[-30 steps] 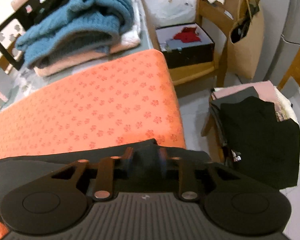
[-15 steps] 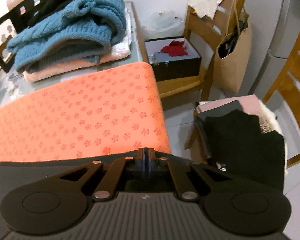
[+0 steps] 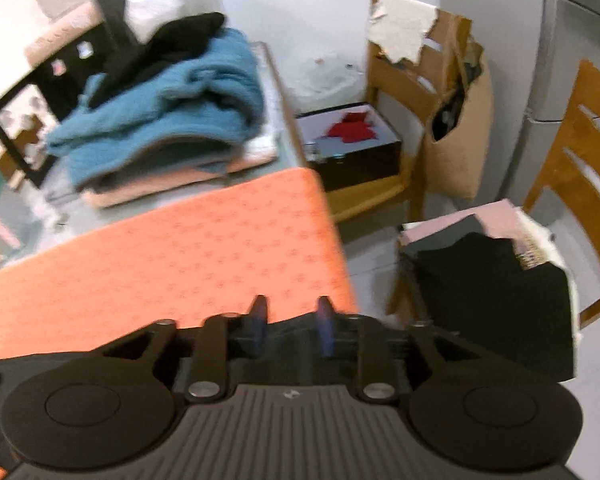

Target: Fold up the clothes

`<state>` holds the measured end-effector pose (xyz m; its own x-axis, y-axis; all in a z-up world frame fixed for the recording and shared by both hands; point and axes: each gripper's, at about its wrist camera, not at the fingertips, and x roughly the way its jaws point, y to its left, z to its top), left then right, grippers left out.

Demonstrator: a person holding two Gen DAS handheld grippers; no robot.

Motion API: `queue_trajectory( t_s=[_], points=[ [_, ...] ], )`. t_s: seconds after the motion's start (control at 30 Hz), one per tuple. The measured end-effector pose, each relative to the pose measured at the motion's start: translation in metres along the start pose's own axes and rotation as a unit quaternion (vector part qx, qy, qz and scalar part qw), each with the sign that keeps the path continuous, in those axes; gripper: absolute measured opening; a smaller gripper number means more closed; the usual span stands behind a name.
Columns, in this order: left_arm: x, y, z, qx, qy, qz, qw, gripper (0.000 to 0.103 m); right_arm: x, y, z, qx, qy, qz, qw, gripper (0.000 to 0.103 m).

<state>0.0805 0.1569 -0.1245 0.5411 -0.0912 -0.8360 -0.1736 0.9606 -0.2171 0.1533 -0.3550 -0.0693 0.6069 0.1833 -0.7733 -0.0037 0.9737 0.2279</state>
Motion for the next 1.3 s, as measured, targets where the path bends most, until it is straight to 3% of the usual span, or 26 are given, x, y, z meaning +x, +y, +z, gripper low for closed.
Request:
queue_trajectory(
  t_s=[0.17, 0.37, 0.63, 0.87, 1.03, 1.1, 1.3],
  points=[
    [-0.013, 0.008, 0.001, -0.015, -0.003, 0.001, 0.9999, 0.036, 0.01, 0.026, -0.028, -0.018, 0.007, 0.006, 1.0, 0.034],
    [-0.037, 0.02, -0.007, -0.015, 0.002, 0.005, 0.9999, 0.04, 0.041, 0.03, -0.064, -0.015, 0.015, -0.029, 0.999, 0.034],
    [-0.068, 0.02, -0.021, -0.016, 0.0, 0.001, 0.9999, 0.05, -0.007, 0.005, -0.077, 0.09, -0.015, -0.002, 0.996, 0.039],
    [-0.069, 0.0, -0.033, 0.001, 0.017, -0.013, 0.9998, 0.05, -0.045, -0.04, -0.127, 0.224, -0.023, 0.007, 0.974, 0.06],
    [-0.059, -0.029, -0.031, 0.045, 0.029, -0.03, 0.9981, 0.051, -0.044, -0.069, -0.164, 0.316, -0.036, 0.009, 0.948, 0.067],
    [-0.055, -0.042, -0.03, 0.063, 0.035, -0.037, 0.9967, 0.052, -0.042, -0.078, -0.171, 0.333, -0.047, 0.011, 0.942, 0.076],
    [-0.046, -0.077, -0.029, 0.11, 0.044, -0.058, 0.9913, 0.056, -0.033, -0.098, -0.175, 0.366, -0.066, 0.06, 0.926, 0.085]
  ],
)
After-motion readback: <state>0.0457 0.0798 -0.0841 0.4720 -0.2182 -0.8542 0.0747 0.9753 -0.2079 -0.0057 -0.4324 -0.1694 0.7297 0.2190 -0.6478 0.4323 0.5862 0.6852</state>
